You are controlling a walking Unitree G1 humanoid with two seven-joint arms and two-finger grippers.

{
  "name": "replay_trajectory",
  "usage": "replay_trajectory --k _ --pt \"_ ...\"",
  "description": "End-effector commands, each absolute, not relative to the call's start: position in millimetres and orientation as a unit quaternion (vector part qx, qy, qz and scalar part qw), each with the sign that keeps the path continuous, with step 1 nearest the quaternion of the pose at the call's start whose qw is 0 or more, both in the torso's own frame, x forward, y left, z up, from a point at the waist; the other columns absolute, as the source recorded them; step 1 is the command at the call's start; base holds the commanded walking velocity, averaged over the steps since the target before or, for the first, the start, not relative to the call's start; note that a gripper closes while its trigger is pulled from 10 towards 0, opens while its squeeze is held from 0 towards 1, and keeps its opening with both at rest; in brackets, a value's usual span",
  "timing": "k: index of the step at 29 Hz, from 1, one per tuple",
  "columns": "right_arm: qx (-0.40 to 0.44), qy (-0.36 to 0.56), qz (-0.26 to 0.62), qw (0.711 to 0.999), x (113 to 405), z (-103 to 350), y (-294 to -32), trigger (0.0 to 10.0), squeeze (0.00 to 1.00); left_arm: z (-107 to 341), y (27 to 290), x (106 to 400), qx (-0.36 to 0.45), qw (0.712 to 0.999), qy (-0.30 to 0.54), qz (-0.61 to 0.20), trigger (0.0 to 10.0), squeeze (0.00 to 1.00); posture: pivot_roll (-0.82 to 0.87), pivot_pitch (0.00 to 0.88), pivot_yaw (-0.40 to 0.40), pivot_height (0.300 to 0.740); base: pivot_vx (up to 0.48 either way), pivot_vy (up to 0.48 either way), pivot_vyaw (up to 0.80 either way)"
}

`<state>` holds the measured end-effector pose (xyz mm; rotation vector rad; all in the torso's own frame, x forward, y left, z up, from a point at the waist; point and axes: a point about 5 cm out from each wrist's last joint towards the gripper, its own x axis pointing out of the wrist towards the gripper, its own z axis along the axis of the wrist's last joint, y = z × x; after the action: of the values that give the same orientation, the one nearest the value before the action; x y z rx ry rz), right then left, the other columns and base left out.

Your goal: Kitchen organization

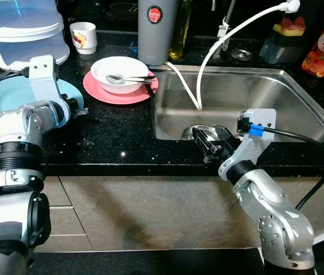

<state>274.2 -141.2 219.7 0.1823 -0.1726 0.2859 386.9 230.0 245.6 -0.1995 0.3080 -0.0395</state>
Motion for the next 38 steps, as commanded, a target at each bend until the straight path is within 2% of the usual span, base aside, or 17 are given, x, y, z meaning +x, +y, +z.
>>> replay_trajectory --k 1,9,15,18,19,22,24,25,26,27,28,29,32,38 --pt "0.092 -0.087 0.137 0.982 273 222 -143 10.0 0.0 236 229 385 -0.101 0.98 0.173 -0.016 0.0 0.0 0.05 0.086 -0.034 0.74 0.0 0.0 0.0" --pt "0.093 -0.087 0.136 0.983 275 222 -143 10.0 0.0 236 231 381 -0.109 0.981 0.161 0.001 0.0 0.0 0.05 0.081 -0.036 0.74 0.0 0.0 0.0" --pt "0.095 -0.086 0.135 0.983 276 220 -143 10.0 0.0 263 226 376 -0.105 0.992 0.075 0.006 0.0 0.0 0.05 0.073 -0.037 0.74 0.0 0.0 0.0" --pt "0.096 -0.086 0.136 0.982 277 220 -142 10.0 0.0 279 228 371 -0.073 0.997 0.034 0.022 0.0 0.0 0.06 0.07 -0.037 0.74 0.0 0.0 0.0" --pt "0.097 -0.086 0.136 0.982 277 220 -141 10.0 0.0 295 230 364 -0.05 0.998 -0.008 0.044 0.0 0.0 0.06 0.067 -0.037 0.74 0.0 0.0 0.0" --pt "0.098 -0.086 0.136 0.982 278 219 -141 10.0 0.0 302 232 360 -0.049 0.997 -0.028 0.056 0.0 0.0 0.06 0.067 -0.037 0.74 0.0 0.0 0.0" --pt "0.101 -0.086 0.138 0.982 279 218 -140 10.0 0.0 314 235 346 -0.087 0.99 -0.082 0.072 0.0 0.0 0.08 0.058 -0.034 0.74 0.0 0.0 0.0" --pt "0.101 -0.086 0.138 0.982 279 218 -140 10.0 0.0 314 235 346 -0.087 0.99 -0.082 0.072 0.0 0.0 0.08 0.058 -0.034 0.74 0.0 0.0 0.0" --pt "0.102 -0.085 0.139 0.981 280 218 -139 10.0 0.0 316 238 338 -0.109 0.985 -0.109 0.08 0.5 0.0 0.08 0.057 -0.034 0.74 0.0 0.0 0.0" --pt "0.102 -0.085 0.141 0.981 280 217 -138 10.0 0.0 313 241 329 -0.124 0.98 -0.124 0.094 6.9 0.0 0.08 0.056 -0.035 0.74 0.0 0.0 0.0" --pt "0.102 -0.085 0.141 0.981 280 217 -138 10.0 0.0 313 241 329 -0.124 0.98 -0.124 0.094 6.9 0.0 0.08 0.056 -0.035 0.74 0.0 0.0 0.0" --pt "0.103 -0.083 0.144 0.981 281 216 -138 10.0 0.0 306 244 320 -0.147 0.975 -0.131 0.103 10.0 1.0 0.09 0.054 -0.039 0.74 0.0 0.0 0.0" --pt "0.107 -0.073 0.165 0.978 283 212 -132 10.0 0.0 283 251 294 -0.199 0.962 -0.138 0.13 10.0 1.0 0.11 0.052 -0.045 0.74 0.0 0.0 0.0" --pt "0.111 -0.063 0.193 0.973 282 206 -123 10.0 0.0 273 249 281 -0.231 0.955 -0.137 0.129 10.0 1.0 0.13 0.052 -0.053 0.74 0.0 0.0 0.0"
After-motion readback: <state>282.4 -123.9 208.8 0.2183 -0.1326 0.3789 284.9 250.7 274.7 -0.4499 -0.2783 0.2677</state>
